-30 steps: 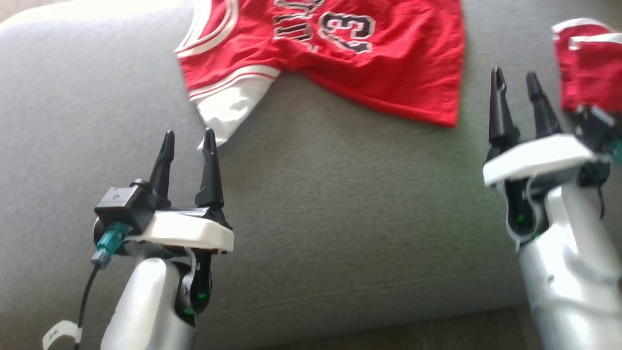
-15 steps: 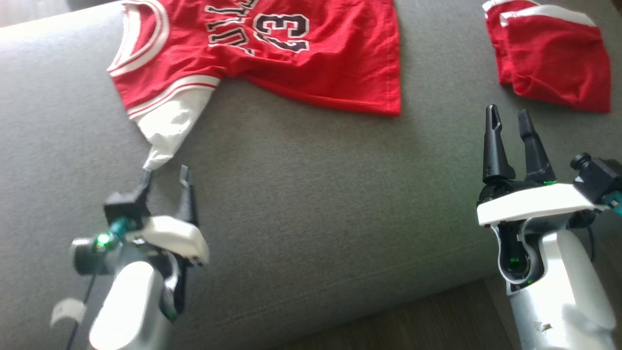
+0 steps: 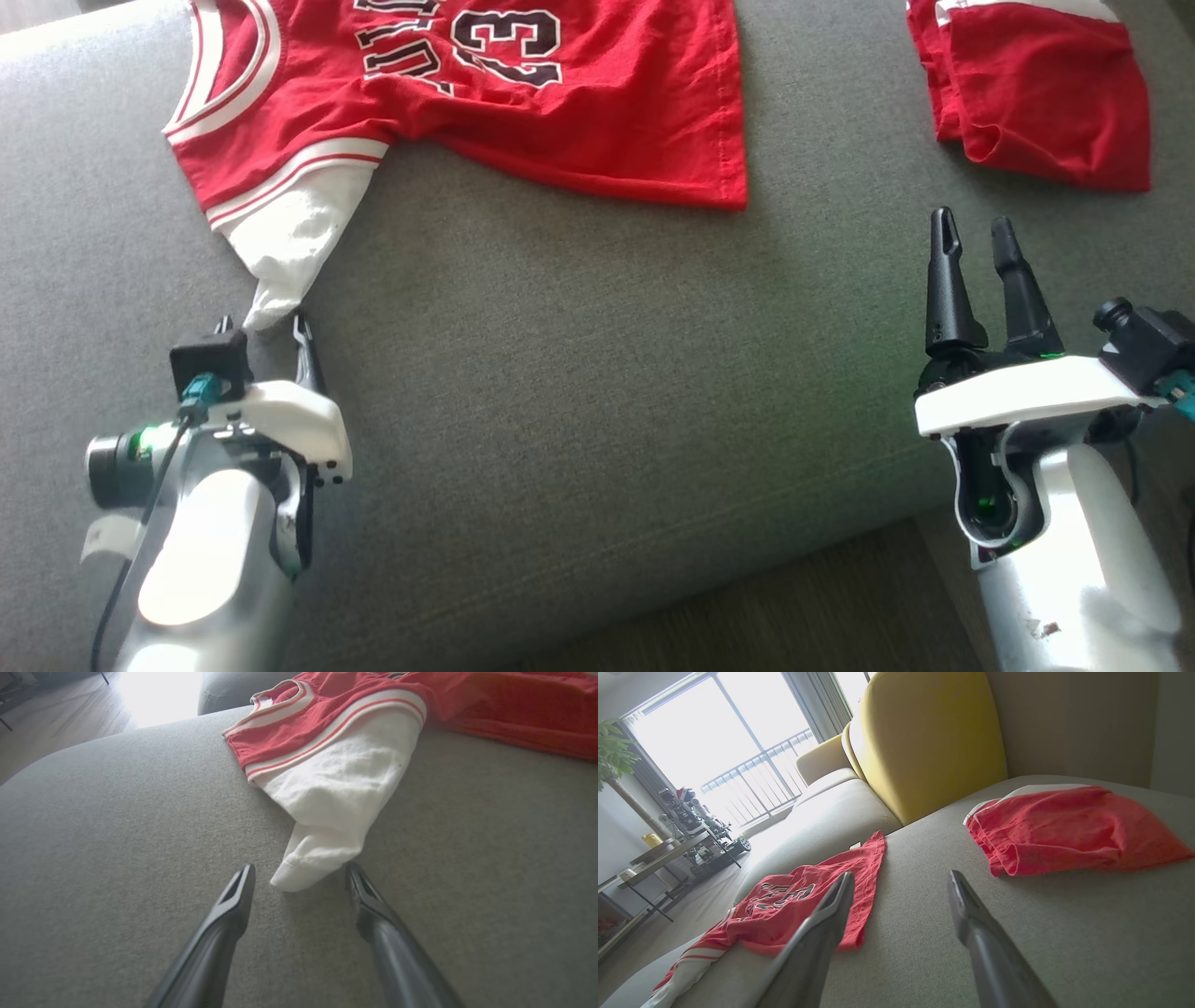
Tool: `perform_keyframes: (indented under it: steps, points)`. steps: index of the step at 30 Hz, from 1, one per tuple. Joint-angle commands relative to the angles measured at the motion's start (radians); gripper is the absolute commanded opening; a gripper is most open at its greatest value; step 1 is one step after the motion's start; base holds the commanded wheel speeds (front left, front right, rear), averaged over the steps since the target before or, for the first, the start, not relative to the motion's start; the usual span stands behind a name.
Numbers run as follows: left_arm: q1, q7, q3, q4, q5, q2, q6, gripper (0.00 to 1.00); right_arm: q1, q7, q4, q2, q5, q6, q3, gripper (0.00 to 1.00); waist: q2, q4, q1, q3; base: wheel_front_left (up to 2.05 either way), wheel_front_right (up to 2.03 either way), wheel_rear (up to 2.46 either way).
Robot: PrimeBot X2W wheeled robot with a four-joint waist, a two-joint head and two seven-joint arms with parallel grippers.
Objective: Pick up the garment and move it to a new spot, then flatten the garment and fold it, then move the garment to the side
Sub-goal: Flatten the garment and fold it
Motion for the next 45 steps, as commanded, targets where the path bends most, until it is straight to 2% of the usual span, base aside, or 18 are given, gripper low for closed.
perform_keyframes:
  steps: [1, 9, 10, 11, 12, 13, 20, 27, 34, 39, 45]
  points:
    - [-0.049, -0.007, 0.022, -0.018, 0.008, 0.029, -0.001, 1.00, -0.004, -0.010, -0.028, 0.010, 0.005, 0.000, 0.026, 1.00, -0.0001, 0.002, 0.0000, 0.001, 0.00, 0.00, 0.00]
    - [-0.080, -0.027, 0.009, 0.023, 0.007, 0.032, -0.008, 1.00, -0.011, -0.011, -0.022, 0.010, 0.003, 0.000, 0.029, 1.00, -0.0001, 0.004, 0.0000, 0.012, 0.00, 0.00, 0.00]
    - [-0.083, -0.027, 0.005, 0.029, 0.006, 0.032, -0.013, 0.93, -0.012, -0.011, -0.021, 0.010, 0.003, 0.000, 0.029, 1.00, -0.0001, 0.005, 0.0000, 0.013, 0.00, 0.00, 0.00]
    - [-0.086, -0.027, 0.001, 0.033, 0.006, 0.032, -0.019, 0.44, -0.013, -0.011, -0.020, 0.010, 0.003, 0.000, 0.029, 1.00, -0.0001, 0.005, 0.0000, 0.015, 0.00, 0.00, 0.00]
    - [-0.090, -0.027, -0.003, 0.038, 0.004, 0.032, -0.025, 0.09, -0.014, -0.011, -0.018, 0.010, 0.003, 0.000, 0.029, 1.00, -0.0001, 0.006, 0.0000, 0.016, 0.00, 0.00, 0.00]
    - [-0.093, -0.028, -0.006, 0.041, 0.004, 0.033, -0.030, 0.00, -0.015, -0.011, -0.017, 0.010, 0.003, 0.000, 0.028, 1.00, -0.0001, 0.007, 0.0000, 0.017, 0.00, 0.00, 0.00]
    - [-0.095, -0.057, -0.025, 0.028, -0.008, 0.014, -0.058, 0.00, -0.015, -0.012, 0.012, 0.010, -0.003, 0.000, 0.018, 1.00, -0.0001, 0.037, 0.0000, 0.002, 0.00, 0.00, 0.00]
    - [-0.063, -0.079, -0.031, -0.080, -0.044, -0.021, -0.099, 0.00, -0.011, -0.012, 0.038, 0.010, -0.017, 0.000, 0.010, 1.00, -0.0001, 0.087, 0.0000, -0.035, 0.00, 0.00, 0.00]
    - [-0.010, -0.088, -0.006, -0.319, -0.107, -0.042, -0.140, 0.00, -0.003, -0.012, 0.051, 0.010, -0.032, 0.000, 0.009, 1.00, -0.0001, 0.146, 0.0000, -0.079, 0.00, 0.00, 0.00]
    - [0.032, -0.084, 0.016, -0.477, -0.142, -0.047, -0.137, 0.00, 0.003, -0.012, 0.057, 0.010, -0.038, 0.000, 0.009, 1.00, -0.0001, 0.180, 0.0000, -0.101, 0.00, 0.00, 0.00]
    - [0.100, -0.025, 0.032, -0.577, -0.163, -0.029, -0.111, 0.00, 0.007, -0.012, 0.068, 0.010, -0.040, 0.000, 0.007, 1.00, -0.0001, 0.210, 0.0000, -0.120, 0.00, 0.00, 0.00]
